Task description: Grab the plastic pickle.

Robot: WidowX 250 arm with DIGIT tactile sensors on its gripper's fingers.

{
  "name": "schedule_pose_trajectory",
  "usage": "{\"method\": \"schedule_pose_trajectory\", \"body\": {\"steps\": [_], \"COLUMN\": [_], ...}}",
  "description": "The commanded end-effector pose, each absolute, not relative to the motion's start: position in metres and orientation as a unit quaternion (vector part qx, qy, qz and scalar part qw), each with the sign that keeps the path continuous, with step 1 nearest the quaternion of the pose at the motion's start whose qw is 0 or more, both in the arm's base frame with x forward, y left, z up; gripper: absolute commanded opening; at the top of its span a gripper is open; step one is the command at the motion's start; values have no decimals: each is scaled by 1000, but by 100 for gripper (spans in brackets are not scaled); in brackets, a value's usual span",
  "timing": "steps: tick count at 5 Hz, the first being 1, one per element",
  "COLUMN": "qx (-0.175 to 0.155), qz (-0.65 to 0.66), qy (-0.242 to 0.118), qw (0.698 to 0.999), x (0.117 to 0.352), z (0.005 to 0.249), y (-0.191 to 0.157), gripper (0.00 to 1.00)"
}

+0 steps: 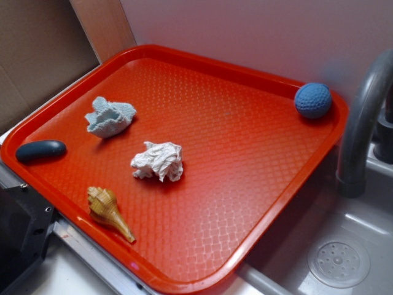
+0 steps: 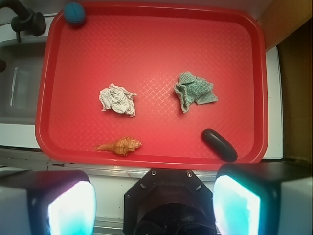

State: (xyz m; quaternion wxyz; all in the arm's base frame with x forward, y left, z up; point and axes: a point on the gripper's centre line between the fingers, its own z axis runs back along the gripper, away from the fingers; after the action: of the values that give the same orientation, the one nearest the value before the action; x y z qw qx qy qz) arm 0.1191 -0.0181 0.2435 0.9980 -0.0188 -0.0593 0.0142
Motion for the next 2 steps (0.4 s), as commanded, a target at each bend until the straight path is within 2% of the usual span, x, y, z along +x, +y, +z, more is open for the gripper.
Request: {"method": "schedule_pose_trajectory", "body": {"steps": [1,2], "qx": [-19,-30], "qz": [14,-9], "qy": [-59,-35], "qw": [998,999], "x": [119,124], "z": [244,194], "y": [-18,32], "gripper": [100,100]}}
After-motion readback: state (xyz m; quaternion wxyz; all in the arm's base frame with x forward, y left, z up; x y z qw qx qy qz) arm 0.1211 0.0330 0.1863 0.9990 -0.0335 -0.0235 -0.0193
